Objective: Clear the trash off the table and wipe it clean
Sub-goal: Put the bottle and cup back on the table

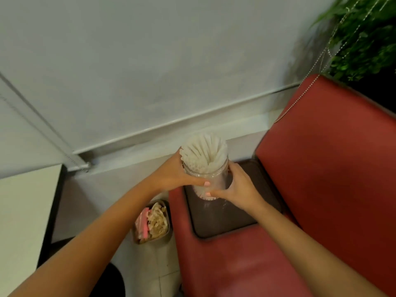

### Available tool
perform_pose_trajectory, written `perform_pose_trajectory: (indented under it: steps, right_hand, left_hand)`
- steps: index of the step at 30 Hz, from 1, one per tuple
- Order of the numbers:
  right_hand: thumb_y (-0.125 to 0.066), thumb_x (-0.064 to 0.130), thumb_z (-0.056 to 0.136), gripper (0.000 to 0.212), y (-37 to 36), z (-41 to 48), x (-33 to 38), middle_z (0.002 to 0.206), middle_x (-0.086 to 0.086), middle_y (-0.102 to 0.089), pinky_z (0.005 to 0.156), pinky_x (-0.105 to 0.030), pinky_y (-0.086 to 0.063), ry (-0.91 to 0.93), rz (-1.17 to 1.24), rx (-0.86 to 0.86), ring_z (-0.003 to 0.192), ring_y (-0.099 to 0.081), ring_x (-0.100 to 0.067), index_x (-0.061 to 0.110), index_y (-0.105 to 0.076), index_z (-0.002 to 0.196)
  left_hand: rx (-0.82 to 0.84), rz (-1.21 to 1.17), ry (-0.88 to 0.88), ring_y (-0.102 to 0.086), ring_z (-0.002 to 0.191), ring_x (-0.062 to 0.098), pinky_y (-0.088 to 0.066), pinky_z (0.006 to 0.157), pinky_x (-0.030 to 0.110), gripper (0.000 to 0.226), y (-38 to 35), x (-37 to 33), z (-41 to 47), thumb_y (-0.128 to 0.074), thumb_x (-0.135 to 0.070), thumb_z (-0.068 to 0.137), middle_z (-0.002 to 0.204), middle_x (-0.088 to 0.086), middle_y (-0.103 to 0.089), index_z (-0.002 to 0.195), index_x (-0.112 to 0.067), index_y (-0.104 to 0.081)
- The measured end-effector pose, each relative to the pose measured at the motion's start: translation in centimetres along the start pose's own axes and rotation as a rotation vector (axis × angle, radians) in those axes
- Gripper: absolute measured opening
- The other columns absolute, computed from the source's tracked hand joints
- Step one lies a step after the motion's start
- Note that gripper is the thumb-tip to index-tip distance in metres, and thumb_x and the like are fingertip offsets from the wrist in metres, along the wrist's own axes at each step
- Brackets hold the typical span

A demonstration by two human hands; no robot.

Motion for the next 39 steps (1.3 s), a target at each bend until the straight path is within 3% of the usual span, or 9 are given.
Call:
perform_pose_trajectory:
  steps: [7,12,14,17,19,25,31,35,39]
  right_hand:
    - [-0.087,0.035,0.056,0.088,-3.8,-5.6,7.3,0.12,0.005,-0.048,0.086,-0.02,-0.039,0.129,-0.047,0.094,0.107,-0.045,-0.006,0.023,-0.041,0.13]
    - [-0.088,0.034,0.053,0.092,-9.6,-9.0,11.3,0.127,0.002,-0.05,0.094,-0.026,-0.043,0.193,-0.007,0.222,0.114,-0.048,-0.01,0.02,-0.04,0.131]
    - [-0.088,0.036,0.053,0.095,-12.3,-10.2,13.0,0.127,0.005,-0.049,0.096,-0.028,-0.044,0.228,-0.02,0.294,0.116,-0.047,-0.011,0.02,-0.04,0.132]
    - [-0.088,0.035,0.053,0.091,-16.7,-12.0,16.0,0.122,0.007,-0.048,0.08,-0.009,-0.042,0.292,-0.044,0.422,0.105,-0.048,-0.006,0.021,-0.041,0.129]
    - [-0.089,0.033,0.052,0.091,-19.6,-13.5,18.0,0.119,0.008,-0.047,0.072,-0.006,-0.04,0.322,-0.038,0.502,0.1,-0.047,-0.003,0.019,-0.041,0.129]
    - [-0.088,0.048,0.043,0.101,-28.6,-19.3,21.7,0.128,0.011,-0.045,0.089,-0.027,-0.048,0.332,-0.003,0.75,0.112,-0.048,-0.006,0.028,-0.037,0.129]
    - [-0.089,0.036,0.05,0.098,-36.8,-27.6,24.5,0.127,0.007,-0.046,0.094,-0.018,-0.043,0.384,0.001,0.962,0.116,-0.046,-0.006,0.019,-0.037,0.131]
    - [-0.089,0.032,0.052,0.096,-41.4,-33.6,25.5,0.123,0.01,-0.045,0.079,-0.002,-0.041,0.419,-0.005,1.116,0.113,-0.046,-0.004,0.019,-0.037,0.131]
    - [-0.089,0.027,0.053,0.089,-45.4,-39.0,26.9,0.123,0.01,-0.046,0.078,-0.002,-0.042,0.452,-0.003,1.244,0.111,-0.047,-0.004,0.025,-0.038,0.126]
  left_hand:
    - [-0.204,-0.001,0.058,-0.051,0.116,-0.006,-0.044,0.092,0.012,0.1,2.2,-2.6,-11.4,-0.088,-0.036,0.052,0.128,-0.016,-0.053,0.137,-0.025,-0.035]
    - [-0.438,-0.034,0.175,-0.049,0.12,0.0,-0.042,0.101,0.027,0.113,3.4,-1.3,-20.8,-0.087,-0.047,0.045,0.133,-0.015,-0.05,0.14,-0.027,-0.03]
    - [-0.527,-0.05,0.201,-0.049,0.118,-0.005,-0.042,0.101,0.023,0.107,3.8,-1.4,-24.9,-0.089,-0.04,0.048,0.131,-0.017,-0.05,0.139,-0.028,-0.032]
    - [-0.657,-0.078,0.225,-0.049,0.106,-0.018,-0.042,0.089,0.007,0.082,4.6,-1.6,-31.1,-0.087,-0.018,0.06,0.117,-0.028,-0.05,0.121,-0.042,-0.038]
    - [-0.765,-0.086,0.25,-0.05,0.101,-0.019,-0.041,0.079,0.0,0.078,5.0,-1.6,-35.4,-0.084,-0.012,0.062,0.112,-0.029,-0.047,0.116,-0.04,-0.036]
    - [-0.948,-0.074,0.259,-0.047,0.089,-0.03,-0.038,0.071,-0.003,0.071,4.6,-2.5,-47.0,-0.077,0.005,0.067,0.103,-0.03,-0.046,0.1,-0.043,-0.036]
    - [-1.128,-0.091,0.377,-0.049,0.102,-0.022,-0.039,0.078,0.001,0.073,2.2,-0.9,-59.0,-0.083,-0.007,0.063,0.106,-0.033,-0.053,0.108,-0.043,-0.039]
    - [-1.258,-0.145,0.473,-0.048,0.099,-0.025,-0.04,0.075,0.0,0.074,-0.6,0.5,-66.4,-0.085,-0.01,0.06,0.104,-0.036,-0.055,0.107,-0.044,-0.039]
    - [-1.387,-0.184,0.571,-0.048,0.101,-0.021,-0.044,0.078,0.004,0.085,-3.1,1.6,-72.9,-0.088,-0.025,0.054,0.116,-0.028,-0.047,0.117,-0.041,-0.034]
Point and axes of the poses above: each hand's wrist, its own z-axis towards the middle knuckle, its own y-axis out of the back of the hand, x = y × z, the point moved 3 cm from there along z, towards the middle knuckle
